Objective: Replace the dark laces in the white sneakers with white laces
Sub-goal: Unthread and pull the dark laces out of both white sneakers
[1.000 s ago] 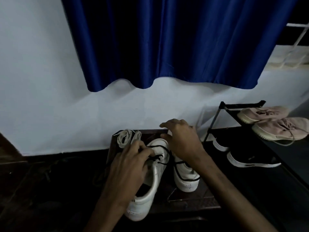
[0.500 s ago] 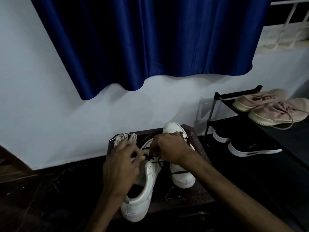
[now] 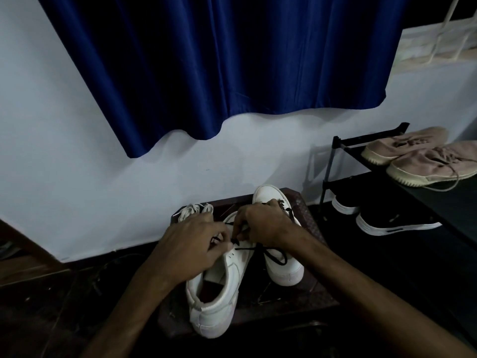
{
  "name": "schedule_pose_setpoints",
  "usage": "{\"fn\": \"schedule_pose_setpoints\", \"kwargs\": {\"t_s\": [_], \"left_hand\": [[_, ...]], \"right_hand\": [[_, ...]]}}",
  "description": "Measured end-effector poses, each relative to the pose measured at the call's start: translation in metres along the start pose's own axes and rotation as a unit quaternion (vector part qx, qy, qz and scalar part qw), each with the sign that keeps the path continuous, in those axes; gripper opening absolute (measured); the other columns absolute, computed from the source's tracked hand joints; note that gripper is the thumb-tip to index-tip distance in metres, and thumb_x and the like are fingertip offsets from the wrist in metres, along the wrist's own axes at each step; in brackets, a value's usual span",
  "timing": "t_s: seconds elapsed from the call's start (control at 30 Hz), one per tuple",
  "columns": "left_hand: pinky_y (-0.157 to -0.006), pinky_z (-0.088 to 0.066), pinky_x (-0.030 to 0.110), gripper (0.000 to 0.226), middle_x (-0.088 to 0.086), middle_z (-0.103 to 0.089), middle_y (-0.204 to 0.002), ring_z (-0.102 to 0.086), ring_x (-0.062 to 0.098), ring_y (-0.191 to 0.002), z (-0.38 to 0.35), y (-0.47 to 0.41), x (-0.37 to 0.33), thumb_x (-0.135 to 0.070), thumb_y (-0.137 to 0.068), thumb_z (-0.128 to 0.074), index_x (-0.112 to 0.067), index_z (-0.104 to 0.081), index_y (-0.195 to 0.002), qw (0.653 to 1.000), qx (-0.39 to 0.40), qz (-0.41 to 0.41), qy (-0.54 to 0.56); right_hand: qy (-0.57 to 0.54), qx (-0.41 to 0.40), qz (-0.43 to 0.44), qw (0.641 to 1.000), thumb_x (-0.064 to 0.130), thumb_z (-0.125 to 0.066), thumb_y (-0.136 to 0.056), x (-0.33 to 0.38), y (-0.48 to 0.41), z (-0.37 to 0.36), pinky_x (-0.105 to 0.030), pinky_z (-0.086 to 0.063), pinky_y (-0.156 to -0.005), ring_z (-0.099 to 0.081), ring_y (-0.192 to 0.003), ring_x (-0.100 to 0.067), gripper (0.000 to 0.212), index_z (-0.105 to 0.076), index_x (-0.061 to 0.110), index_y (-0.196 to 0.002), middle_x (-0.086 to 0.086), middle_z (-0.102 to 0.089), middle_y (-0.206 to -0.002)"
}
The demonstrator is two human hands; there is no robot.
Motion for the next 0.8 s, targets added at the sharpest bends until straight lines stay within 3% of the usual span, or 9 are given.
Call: {"fn": "schedule_pose_setpoints", "kwargs": {"t_s": [0.13,0.33,0.43,0.53,0.6,0.7,0.8], "left_hand": [[-0.074,-0.034,0.027,0.027,-0.012,-0.046,-0.098,-0.048,0.006,-0.107,0.002,-0.008,-0.002,-0.053,-0.093,-0.051,-0.037,-0.066,-0.109,0.996,0.066,-0.023,-0.05],[-0.074,-0.036,0.028,0.022,-0.011,-0.047,-0.094,-0.054,0.007,-0.096,-0.008,-0.02,0.004,-0.044,-0.094,-0.055,-0.026,-0.064,-0.085,0.995,0.103,-0.008,-0.003],[-0.077,-0.042,0.028,0.022,-0.011,-0.051,-0.089,-0.055,0.0,-0.082,-0.003,-0.019,0.026,-0.036,-0.095,-0.057,-0.028,-0.064,-0.075,0.992,0.024,0.029,0.124],[-0.067,-0.04,0.012,0.026,-0.002,-0.054,-0.08,-0.054,-0.006,-0.068,0.011,-0.013,0.053,-0.016,-0.098,-0.054,-0.022,-0.065,-0.075,0.917,-0.166,0.101,0.348],[-0.057,-0.038,0.011,0.03,0.002,-0.053,-0.075,-0.054,-0.001,-0.062,0.008,-0.008,0.072,-0.009,-0.1,-0.05,-0.017,-0.064,-0.074,0.886,-0.198,0.188,0.375],[-0.079,-0.046,0.031,0.019,0.009,-0.061,-0.095,-0.062,0.03,-0.092,-0.016,-0.003,0.085,-0.017,-0.099,-0.053,-0.017,-0.065,-0.084,0.941,-0.116,0.238,0.21],[-0.088,-0.046,0.036,0.014,-0.007,-0.054,-0.113,-0.053,0.016,-0.104,-0.014,0.0,0.056,-0.025,-0.094,-0.059,-0.026,-0.066,-0.106,0.973,-0.143,0.118,0.135]], "right_hand": [[0.003,0.005,0.0,1.0,0.029,-0.068,-0.082,0.0,-0.001,-0.001,-0.048,-0.027,-0.097,-0.058,-0.108,-0.009,0.014,-0.071,0.039,-0.092,0.017,-0.067,-0.107],[0.007,-0.004,0.002,1.0,0.031,-0.069,-0.082,-0.002,0.0,-0.002,-0.048,-0.027,-0.096,-0.058,-0.108,-0.009,0.013,-0.071,0.04,-0.091,0.018,-0.066,-0.109],[0.01,0.0,0.007,1.0,0.03,-0.068,-0.082,-0.001,0.0,-0.001,-0.047,-0.028,-0.096,-0.058,-0.107,-0.01,0.015,-0.071,0.04,-0.092,0.018,-0.065,-0.109],[0.009,-0.003,0.009,1.0,0.03,-0.067,-0.082,-0.001,0.0,0.0,-0.048,-0.028,-0.096,-0.058,-0.107,-0.009,0.014,-0.071,0.04,-0.092,0.017,-0.065,-0.108],[0.008,-0.004,0.009,1.0,0.029,-0.068,-0.082,-0.002,-0.001,-0.001,-0.048,-0.028,-0.096,-0.059,-0.105,-0.008,0.014,-0.071,0.04,-0.091,0.018,-0.065,-0.106],[0.004,-0.001,0.006,1.0,0.027,-0.07,-0.08,-0.003,-0.001,-0.003,-0.046,-0.028,-0.095,-0.059,-0.103,-0.005,0.017,-0.071,0.04,-0.091,0.02,-0.066,-0.103],[0.004,-0.008,0.008,1.0,0.028,-0.068,-0.081,-0.004,-0.002,-0.004,-0.045,-0.028,-0.095,-0.06,-0.102,-0.005,0.016,-0.071,0.04,-0.092,0.02,-0.066,-0.103]]}}
Point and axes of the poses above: each hand's wrist, its own y-axis away from the middle knuckle, its own z-axis out of the back of the hand, x = y × z, the point moved 2 cm from there along -y, towards the middle knuckle
